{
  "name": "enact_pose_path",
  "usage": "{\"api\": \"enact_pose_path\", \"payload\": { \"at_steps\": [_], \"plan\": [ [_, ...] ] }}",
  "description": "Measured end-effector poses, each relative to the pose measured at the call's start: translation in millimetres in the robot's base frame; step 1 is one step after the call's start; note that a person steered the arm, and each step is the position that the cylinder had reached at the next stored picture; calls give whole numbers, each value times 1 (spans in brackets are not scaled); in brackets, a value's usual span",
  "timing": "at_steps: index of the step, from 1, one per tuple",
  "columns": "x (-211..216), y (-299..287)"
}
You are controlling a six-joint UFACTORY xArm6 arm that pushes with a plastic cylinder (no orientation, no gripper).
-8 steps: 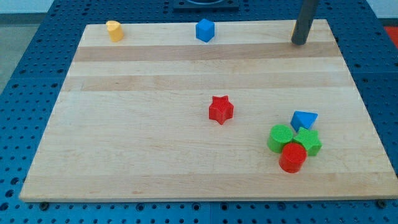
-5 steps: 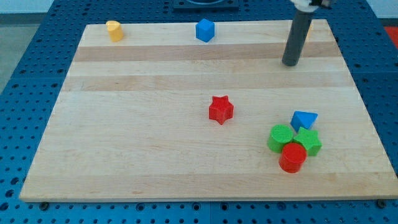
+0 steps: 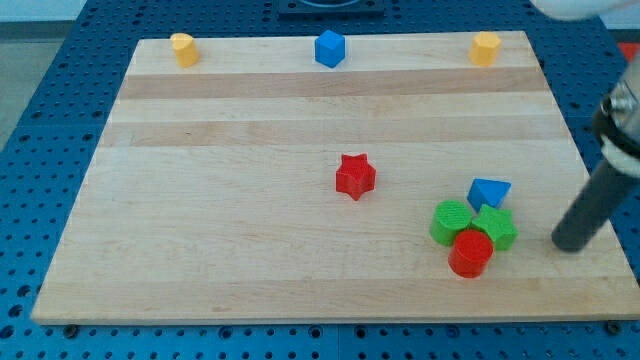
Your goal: Move the red circle to the center left of the board
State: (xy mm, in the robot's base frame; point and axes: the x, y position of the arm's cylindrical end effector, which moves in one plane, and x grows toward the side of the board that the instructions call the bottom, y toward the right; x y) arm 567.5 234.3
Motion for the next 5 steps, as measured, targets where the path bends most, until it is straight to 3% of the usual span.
{"api": "enact_pose_path", "payload": {
  "at_steps": [2,5],
  "plan": [
    [24,-93],
    [9,-117]
  ]
}}
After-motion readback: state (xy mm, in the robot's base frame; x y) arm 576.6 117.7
